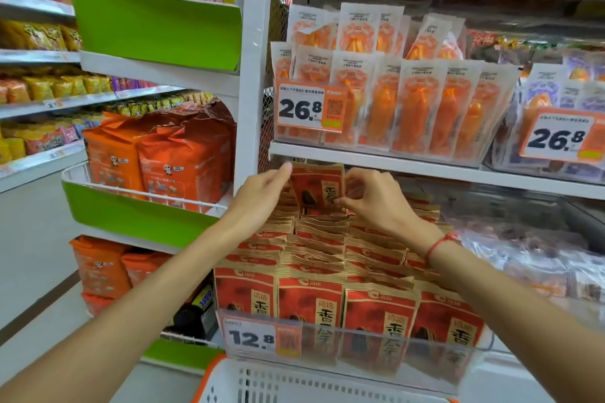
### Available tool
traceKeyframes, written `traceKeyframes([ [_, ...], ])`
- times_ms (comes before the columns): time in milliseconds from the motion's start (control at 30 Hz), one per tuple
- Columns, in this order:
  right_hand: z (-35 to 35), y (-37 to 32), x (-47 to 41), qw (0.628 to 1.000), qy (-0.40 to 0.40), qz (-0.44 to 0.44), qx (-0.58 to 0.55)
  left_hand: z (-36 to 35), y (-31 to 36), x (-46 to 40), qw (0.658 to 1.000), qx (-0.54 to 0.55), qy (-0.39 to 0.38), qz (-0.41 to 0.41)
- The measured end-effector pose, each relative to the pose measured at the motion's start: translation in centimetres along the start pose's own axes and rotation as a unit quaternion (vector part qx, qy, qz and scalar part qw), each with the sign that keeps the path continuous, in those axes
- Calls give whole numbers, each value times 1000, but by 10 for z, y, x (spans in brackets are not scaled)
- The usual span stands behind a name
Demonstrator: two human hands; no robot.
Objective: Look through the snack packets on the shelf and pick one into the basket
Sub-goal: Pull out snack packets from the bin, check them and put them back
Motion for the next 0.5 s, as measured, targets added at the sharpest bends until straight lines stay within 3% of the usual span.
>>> traceKeyframes([
  [200, -5, 10, 3, 999, -28, -20, 35, -15, 1, -15, 993, -111, -9, -43],
  [367, 21, 2, 15, 996, 73, 23, -51, -23, 9, -26, 983, -172, 19, -67],
  [500, 16, 7, 8, 999, 33, 3, -21, -24, 12, -31, 972, -222, 41, -61],
])
Point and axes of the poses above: each hand's wrist, its own x-axis away from the middle knuckle, its own z-axis out of the back of the hand, y = z × x, the point moved 8 cm from there along -x, towards the middle knuckle, and after that the axes turned 4 degrees about -y, right-handed, at the moved point
